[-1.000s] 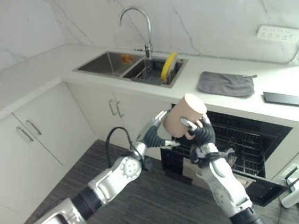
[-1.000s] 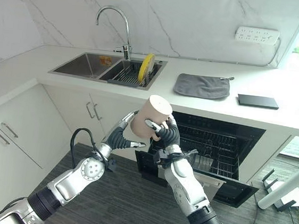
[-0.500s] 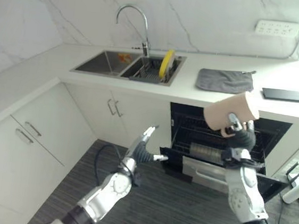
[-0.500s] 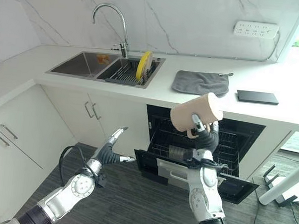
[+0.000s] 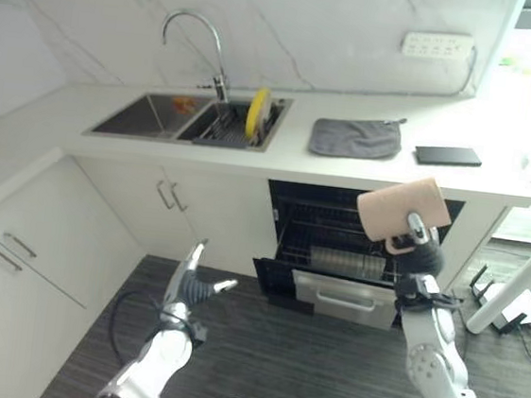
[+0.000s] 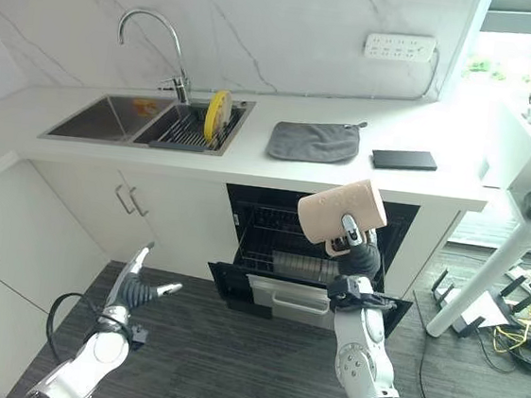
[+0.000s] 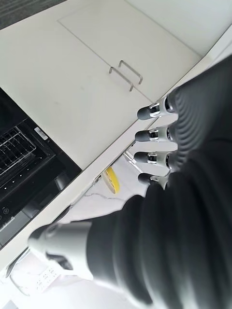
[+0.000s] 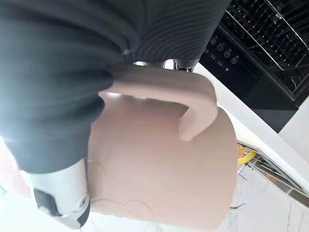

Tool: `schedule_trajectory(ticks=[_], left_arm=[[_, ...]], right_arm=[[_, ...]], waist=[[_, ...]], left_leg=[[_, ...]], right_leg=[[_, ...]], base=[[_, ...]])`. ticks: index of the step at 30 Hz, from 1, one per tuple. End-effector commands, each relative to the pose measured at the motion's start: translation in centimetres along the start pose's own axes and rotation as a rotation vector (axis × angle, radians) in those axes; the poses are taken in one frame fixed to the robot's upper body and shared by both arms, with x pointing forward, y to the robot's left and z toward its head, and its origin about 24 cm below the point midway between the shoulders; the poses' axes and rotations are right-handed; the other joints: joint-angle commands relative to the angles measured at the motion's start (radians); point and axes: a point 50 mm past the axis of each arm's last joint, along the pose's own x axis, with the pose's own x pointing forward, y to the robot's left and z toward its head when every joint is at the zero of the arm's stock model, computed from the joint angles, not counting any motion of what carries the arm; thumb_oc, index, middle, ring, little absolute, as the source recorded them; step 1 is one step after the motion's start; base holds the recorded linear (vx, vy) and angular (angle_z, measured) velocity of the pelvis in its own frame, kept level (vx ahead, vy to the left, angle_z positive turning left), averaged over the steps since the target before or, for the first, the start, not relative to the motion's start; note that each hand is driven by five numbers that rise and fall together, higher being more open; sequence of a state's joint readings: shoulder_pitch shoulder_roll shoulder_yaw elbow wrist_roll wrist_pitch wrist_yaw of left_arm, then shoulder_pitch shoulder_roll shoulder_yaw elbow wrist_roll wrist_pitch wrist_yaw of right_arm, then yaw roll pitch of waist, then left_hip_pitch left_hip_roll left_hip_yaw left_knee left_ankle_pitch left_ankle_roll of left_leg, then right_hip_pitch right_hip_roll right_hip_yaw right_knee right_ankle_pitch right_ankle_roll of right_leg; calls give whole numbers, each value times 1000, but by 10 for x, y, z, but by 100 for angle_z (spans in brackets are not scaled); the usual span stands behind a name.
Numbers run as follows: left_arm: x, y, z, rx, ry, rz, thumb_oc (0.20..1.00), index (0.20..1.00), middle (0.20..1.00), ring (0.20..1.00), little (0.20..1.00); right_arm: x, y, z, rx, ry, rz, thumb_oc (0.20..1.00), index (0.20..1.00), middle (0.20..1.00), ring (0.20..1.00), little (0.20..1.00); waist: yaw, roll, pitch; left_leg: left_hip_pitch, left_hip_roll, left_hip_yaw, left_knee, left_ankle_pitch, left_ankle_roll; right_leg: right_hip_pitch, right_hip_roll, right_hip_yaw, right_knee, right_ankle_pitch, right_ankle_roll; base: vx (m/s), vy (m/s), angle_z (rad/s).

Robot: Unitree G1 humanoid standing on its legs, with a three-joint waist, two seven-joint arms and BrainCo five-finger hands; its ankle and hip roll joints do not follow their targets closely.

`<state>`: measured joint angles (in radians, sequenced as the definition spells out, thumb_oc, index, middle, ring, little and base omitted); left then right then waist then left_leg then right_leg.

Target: Place the dishes in the dishwasher.

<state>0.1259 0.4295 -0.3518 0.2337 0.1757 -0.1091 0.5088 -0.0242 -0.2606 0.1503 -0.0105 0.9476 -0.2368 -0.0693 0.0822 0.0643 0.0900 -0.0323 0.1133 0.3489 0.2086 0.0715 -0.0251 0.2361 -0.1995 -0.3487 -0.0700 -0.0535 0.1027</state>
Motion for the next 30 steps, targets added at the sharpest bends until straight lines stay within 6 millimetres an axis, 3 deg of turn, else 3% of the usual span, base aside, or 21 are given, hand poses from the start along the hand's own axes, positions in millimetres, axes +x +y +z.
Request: schedule_trajectory(ticks=[1, 3, 6, 8, 10, 11, 13, 16, 21, 23, 27, 30], left_arm=[[12, 25, 33, -43, -217, 44, 1000, 1000, 1000, 1000, 1000], [13, 24, 37, -53, -244, 16, 1000, 1000, 1000, 1000, 1000], [13, 20, 39, -48, -268, -12, 1000, 1000, 1000, 1000, 1000], [12, 17, 40, -11, -324, -78, 1000, 1000, 1000, 1000, 1000], [11, 16, 36, 22, -337, -108, 1000, 1000, 1000, 1000, 1000], [11, 17, 34, 22, -338, -95, 1000, 1000, 1000, 1000, 1000], [13, 24, 38, 22, -349, -61, 1000, 1000, 1000, 1000, 1000], [13, 28, 37, 27, -344, -42, 1000, 1000, 1000, 1000, 1000], [14, 25, 34, 21, -316, -48, 1000, 1000, 1000, 1000, 1000], [10, 19, 37, 8, -325, -64, 1000, 1000, 1000, 1000, 1000], [6, 8, 45, -10, -368, -117, 1000, 1000, 1000, 1000, 1000], [2, 1, 50, -18, -399, -162, 1000, 1000, 1000, 1000, 1000]], right_arm=[[8, 40, 13, 31, -75, 200, 200, 200, 200, 200, 200], [8, 37, 10, 30, -66, 207, 200, 200, 200, 200, 200], [6, 32, 11, 28, -77, 210, 200, 200, 200, 200, 200], [4, 27, 22, 17, -137, 185, 200, 200, 200, 200, 200], [3, 28, 23, 23, -145, 175, 200, 200, 200, 200, 200], [2, 28, 21, 23, -142, 178, 200, 200, 200, 200, 200], [1, 25, 21, 31, -157, 192, 200, 200, 200, 200, 200], [3, 27, 19, 36, -151, 206, 200, 200, 200, 200, 200], [7, 35, 13, 41, -110, 204, 200, 200, 200, 200, 200], [7, 37, 11, 26, -87, 216, 200, 200, 200, 200, 200], [8, 38, 14, 23, -89, 228, 200, 200, 200, 200, 200], [9, 40, 15, -6, -94, 242, 200, 200, 200, 200, 200]], waist=[[29, 8, 32], [26, -6, 36], [35, -18, 36], [49, -35, 42], [45, -43, 51], [45, -44, 55], [57, -46, 60], [58, -47, 65], [69, -55, 66], [61, -52, 58], [43, -40, 63], [27, -29, 61]], left_leg=[[25, 21, -18, -107, 40, -75], [47, 8, 12, -140, -9, -50], [53, -11, 20, -142, -39, -24], [40, -43, 6, -114, -82, 13], [68, -92, -21, -129, -105, 52], [86, -102, -20, -137, -115, 62], [92, -83, -15, -133, -114, 49], [104, -68, -20, -130, -123, 47], [102, -21, -42, -105, -128, 23], [111, 27, -39, -150, -94, -18], [112, 79, -14, -163, -62, -59], [116, 93, 12, -158, -53, -74]], right_leg=[[-50, 60, 28, 42, 27, -28], [-62, 39, -7, 78, 14, -20], [-75, 29, -36, 137, -18, -19], [-106, 23, -80, 291, -74, -22], [-200, -19, -82, 488, -23, 35], [-220, -47, -78, 493, -4, 52], [-173, -78, -82, 345, 5, 47], [-166, -97, -44, 262, 36, 57], [-150, -77, -31, 184, 31, 50], [-145, -46, -23, 116, 51, 40], [-141, -33, -42, 90, 60, 30], [-139, -36, -58, 79, 69, 27]], base=[[126, 307, 16], [103, 349, 3], [82, 299, -10], [143, 324, 17], [191, 222, 27], [168, -16, 9], [110, -187, 4], [120, -212, 0], [170, -295, -6], [173, -337, -11], [73, -162, -25], [78, -54, -21]])
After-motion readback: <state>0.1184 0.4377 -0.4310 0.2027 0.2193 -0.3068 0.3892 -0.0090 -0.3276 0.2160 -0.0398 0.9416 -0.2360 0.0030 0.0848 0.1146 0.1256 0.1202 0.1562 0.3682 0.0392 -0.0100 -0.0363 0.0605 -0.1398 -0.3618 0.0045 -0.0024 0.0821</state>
